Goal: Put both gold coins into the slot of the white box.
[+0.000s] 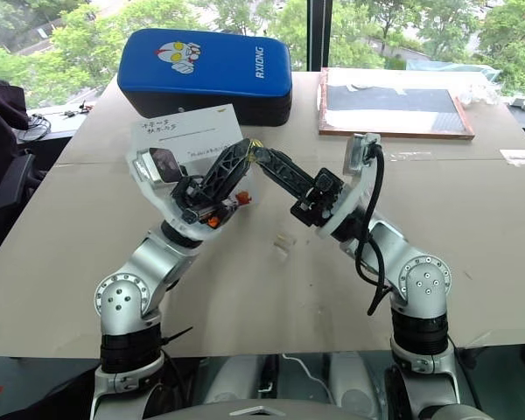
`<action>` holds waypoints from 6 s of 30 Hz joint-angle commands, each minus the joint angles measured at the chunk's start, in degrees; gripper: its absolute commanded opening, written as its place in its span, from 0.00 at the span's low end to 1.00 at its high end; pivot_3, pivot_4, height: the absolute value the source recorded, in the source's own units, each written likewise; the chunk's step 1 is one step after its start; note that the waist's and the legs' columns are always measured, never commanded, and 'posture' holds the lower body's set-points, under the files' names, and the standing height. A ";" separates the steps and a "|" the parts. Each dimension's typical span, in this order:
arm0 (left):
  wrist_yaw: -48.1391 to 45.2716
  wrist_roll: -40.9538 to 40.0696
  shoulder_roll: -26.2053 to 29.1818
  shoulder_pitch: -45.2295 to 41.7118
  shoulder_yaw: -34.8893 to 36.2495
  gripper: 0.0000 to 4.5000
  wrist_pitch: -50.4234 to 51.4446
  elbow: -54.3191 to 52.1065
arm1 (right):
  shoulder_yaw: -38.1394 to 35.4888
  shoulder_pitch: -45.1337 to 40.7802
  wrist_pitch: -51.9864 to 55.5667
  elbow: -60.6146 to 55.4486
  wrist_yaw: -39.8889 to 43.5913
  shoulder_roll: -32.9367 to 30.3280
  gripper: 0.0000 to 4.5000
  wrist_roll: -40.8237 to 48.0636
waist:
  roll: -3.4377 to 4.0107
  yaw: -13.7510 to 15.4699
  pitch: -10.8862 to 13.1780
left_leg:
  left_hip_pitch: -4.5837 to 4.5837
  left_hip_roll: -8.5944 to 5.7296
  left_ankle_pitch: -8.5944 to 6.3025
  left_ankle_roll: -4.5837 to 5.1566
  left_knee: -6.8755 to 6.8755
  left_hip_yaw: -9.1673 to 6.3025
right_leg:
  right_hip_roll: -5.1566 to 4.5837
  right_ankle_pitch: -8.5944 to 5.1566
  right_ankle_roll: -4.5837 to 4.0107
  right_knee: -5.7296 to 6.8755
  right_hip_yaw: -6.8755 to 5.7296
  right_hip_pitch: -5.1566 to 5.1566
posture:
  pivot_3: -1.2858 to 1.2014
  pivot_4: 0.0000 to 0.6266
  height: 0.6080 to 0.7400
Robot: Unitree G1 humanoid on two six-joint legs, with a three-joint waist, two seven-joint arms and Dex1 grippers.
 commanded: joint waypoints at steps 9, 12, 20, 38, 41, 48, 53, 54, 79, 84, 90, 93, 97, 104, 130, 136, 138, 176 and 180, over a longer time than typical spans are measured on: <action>-0.40 2.84 4.39 -3.18 1.76 0.00 -1.42 -2.81 | 0.29 -1.62 -3.20 -2.16 2.50 -1.87 0.31 -4.43 | -0.02 -0.01 0.02 | -0.04 0.00 0.00 0.01 -0.02 -0.01 | 0.00 0.00 0.00 -0.08 -0.01 -0.03 | 0.52 0.24 1.00; 0.35 2.68 10.32 -7.32 5.33 0.00 -1.62 -1.97 | -0.71 -1.19 -5.17 -1.50 2.86 -4.11 0.62 -11.41 | -0.02 0.03 0.03 | -0.05 0.03 0.00 0.00 -0.03 -0.03 | 0.05 -0.01 0.00 -0.07 -0.03 -0.05 | 0.52 0.24 1.00; -18.31 18.76 38.39 -21.61 7.07 0.00 0.36 10.67 | 3.72 -1.84 -15.99 -1.06 30.22 -19.30 0.72 -38.26 | -0.29 -0.05 0.44 | -0.15 -0.01 0.00 0.00 -0.16 0.06 | 0.16 -0.02 0.03 -0.45 0.00 -0.13 | 0.52 0.24 1.00; -67.24 63.01 42.16 -49.22 -10.71 0.00 -27.63 72.14 | 5.00 -1.32 -22.08 -2.92 38.94 -21.65 0.72 -53.19 | -0.43 0.20 0.57 | -1.04 0.01 -0.05 0.07 -0.09 -0.02 | 0.06 -0.04 0.13 -0.67 -0.20 -0.79 | 0.52 0.24 1.00; -69.61 66.18 41.07 -50.69 -12.22 0.00 -31.27 76.99 | 4.63 -1.35 -21.66 -3.37 38.19 -21.07 0.72 -53.05 | -0.53 0.16 0.62 | -1.04 0.03 -0.06 0.09 -0.07 -0.03 | 0.05 -0.04 0.14 -0.65 -0.21 -0.79 | 0.52 0.24 1.00; -67.96 74.71 38.96 -54.12 -12.98 0.00 -41.74 87.37 | 4.30 -1.64 -21.43 -3.50 37.50 -20.14 0.72 -53.20 | -0.54 0.17 0.61 | -0.97 0.02 -0.08 0.13 0.04 -0.03 | 0.00 -0.03 0.14 -0.40 -0.22 -0.77 | 0.52 0.24 1.00; -67.50 78.53 38.51 -54.86 -12.80 0.00 -45.51 90.36 | 4.12 -1.97 -21.07 -3.79 36.99 -19.65 0.72 -52.79 | -0.53 0.12 0.60 | -0.83 0.02 -0.08 0.14 0.21 -0.02 | -0.03 -0.04 0.15 0.06 -0.20 -0.77 | 0.52 0.24 1.00; -67.28 79.50 38.50 -54.68 -12.84 0.00 -46.45 90.75 | 4.11 -2.13 -21.00 -3.75 36.91 -19.55 0.72 -52.72 | -0.52 0.07 0.59 | -0.80 0.02 -0.08 0.14 0.25 -0.02 | -0.03 -0.04 0.15 0.14 -0.19 -0.77 | 0.52 0.24 1.00; -69.46 69.03 39.72 -61.18 1.72 0.98 -29.78 84.07 | 13.22 1.89 -20.15 0.45 35.25 -19.63 0.73 -65.34 | -0.68 -0.15 0.67 | -0.99 0.04 -0.10 0.17 0.73 -0.07 | 0.00 -0.04 0.17 0.33 -0.25 -0.78 | 0.52 0.24 1.00; -69.92 54.43 47.87 -46.30 -9.15 0.98 -19.69 55.58 | 18.65 3.76 -20.91 4.97 34.64 -18.25 0.73 -72.17 | -0.66 -1.00 0.67 | -0.92 0.10 -0.10 0.15 0.67 -0.05 | -0.06 -0.04 0.16 0.37 -0.09 -0.80 | 0.52 0.24 1.00; -69.92 52.90 57.90 -31.02 -15.16 0.98 -21.47 35.91 | 21.70 3.82 -20.48 8.07 36.28 -17.71 0.73 -76.40 | -0.65 -1.01 0.67 | -0.91 0.10 -0.10 0.14 0.68 -0.05 | -0.14 -0.03 0.14 0.38 -0.03 -0.82 | 0.52 0.24 1.00; -69.92 53.79 59.37 -26.12 -14.84 0.98 -21.56 30.77 | 21.59 4.22 -20.27 8.89 36.33 -17.12 0.73 -77.23 | -0.65 -0.57 0.67 | -0.91 0.08 -0.10 0.15 0.70 -0.04 | -0.07 -0.04 0.14 0.37 -0.10 -0.80 | 0.52 0.24 1.00; -69.58 52.98 59.15 -20.45 -12.35 0.98 -18.83 22.12 | 21.69 4.28 -20.83 9.34 36.68 -16.67 0.73 -78.32 | -0.66 0.01 0.67 | -0.90 0.08 -0.10 0.15 0.71 0.02 | -0.04 -0.04 0.14 0.36 -0.06 -0.80 | 0.52 0.24 1.00; -65.95 55.30 58.56 -15.55 -10.45 1.00 -16.66 15.90 | 21.35 4.20 -21.34 10.49 36.69 -15.35 0.31 -79.94 | -0.65 0.07 0.67 | -0.89 0.08 -0.10 0.15 0.72 0.01 | 0.03 -0.05 0.15 0.37 -0.04 -0.80 | 0.52 0.24 1.00; -26.84 16.01 23.99 -17.58 11.77 1.00 14.05 15.85 | 1.44 -2.09 -1.69 -2.52 23.28 6.03 0.01 -39.97 | -0.70 0.06 0.62 | -0.77 0.06 -0.09 0.14 0.85 -0.23 | -0.16 -0.01 0.15 0.51 -0.19 -0.62 | 0.52 0.24 1.00; -14.41 4.55 14.32 -16.76 14.05 1.00 13.74 13.24 | 0.40 -3.91 -0.12 -3.08 18.52 7.44 0.01 -32.82 | -0.69 0.07 0.60 | -0.78 -0.01 -0.06 0.09 0.86 -0.25 | -0.27 0.01 0.14 0.49 -0.16 -0.60 | 0.52 0.24 1.00; -13.45 3.43 13.74 -15.55 13.22 1.00 14.13 11.74 | 0.46 -4.73 -0.31 -2.79 17.36 7.64 0.01 -31.81 | -0.67 -0.09 0.59 | -0.76 -0.02 -0.06 0.08 0.85 -0.25 | -0.24 0.01 0.14 0.49 -0.15 -0.60 | 0.52 0.24 1.00; -18.41 5.54 17.62 -16.25 11.60 0.00 10.81 14.33 | 3.62 -8.79 -2.02 -1.68 14.02 4.72 0.32 -31.25 | -0.65 0.01 0.59 | -0.75 -0.07 -0.08 0.12 0.81 -0.21 | -0.10 -0.01 0.13 0.43 -0.16 -0.59 | 0.52 0.24 1.00; -18.44 6.32 20.34 -22.37 12.54 0.00 10.21 17.73 | 5.45 -9.52 -4.47 -1.39 14.98 1.54 0.70 -39.11 | -0.65 0.06 0.59 | -0.77 -0.07 -0.08 0.13 0.81 -0.24 | -0.09 -0.01 0.13 0.41 -0.19 -0.59 | 0.52 0.24 1.00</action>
